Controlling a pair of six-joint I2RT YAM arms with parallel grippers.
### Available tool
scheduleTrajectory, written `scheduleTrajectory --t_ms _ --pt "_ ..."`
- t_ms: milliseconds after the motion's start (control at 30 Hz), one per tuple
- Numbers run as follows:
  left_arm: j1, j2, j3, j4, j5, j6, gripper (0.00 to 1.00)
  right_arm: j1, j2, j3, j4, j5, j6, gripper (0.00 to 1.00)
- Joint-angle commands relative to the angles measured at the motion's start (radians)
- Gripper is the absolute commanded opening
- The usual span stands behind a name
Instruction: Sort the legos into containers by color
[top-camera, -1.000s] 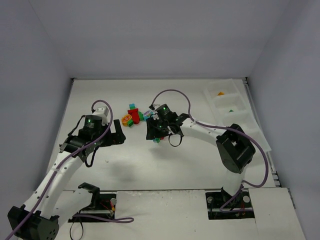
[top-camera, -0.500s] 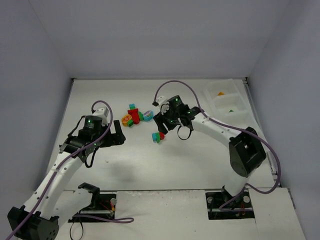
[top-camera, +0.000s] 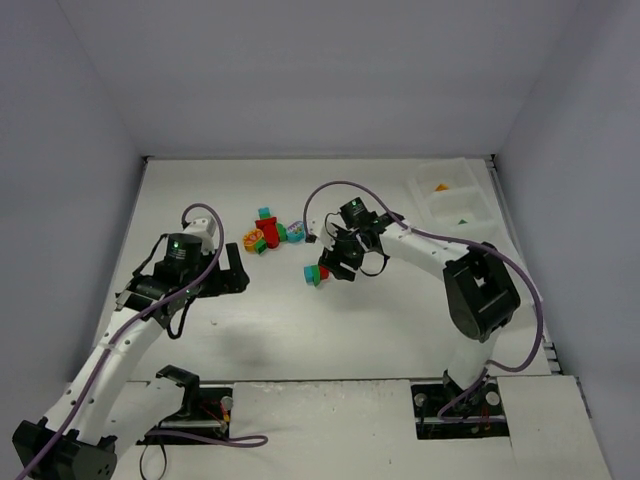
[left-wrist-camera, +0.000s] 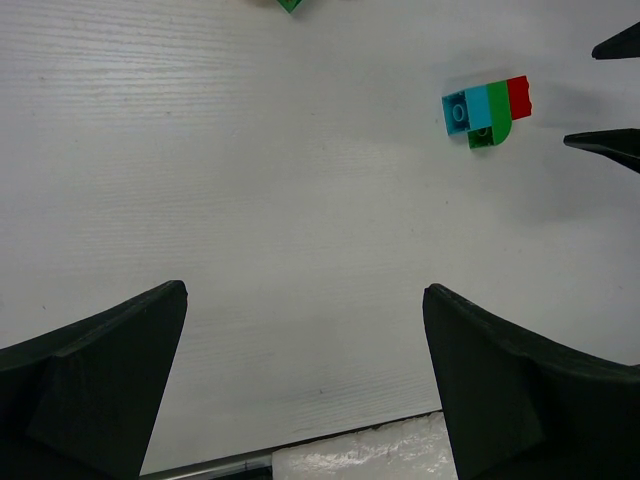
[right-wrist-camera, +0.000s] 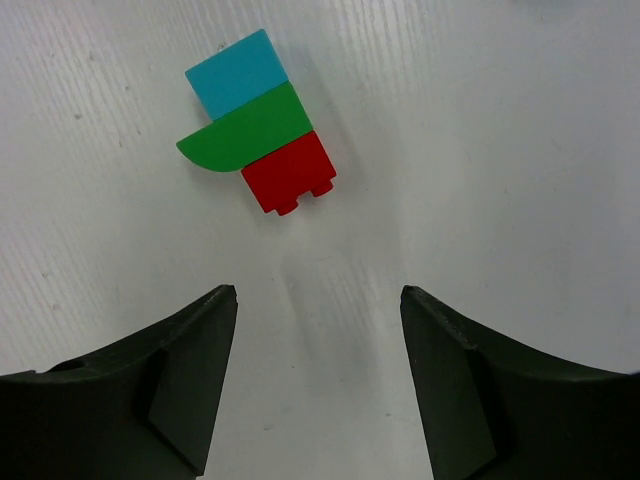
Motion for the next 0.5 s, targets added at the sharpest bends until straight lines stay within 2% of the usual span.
scheduleTrajectory --t_ms 0,467 --pt "-0.006 -0.014 0.037 0.01 0.005 0.01 0.97 0.004 0.012 0.06 -0.01 -0.025 -0.097 0.63" --pt "-0.004 -0.028 0.026 -0.002 -0.002 0.0 0.97 0.069 0.148 0.149 -0.006 -0.063 -0.12 0.65"
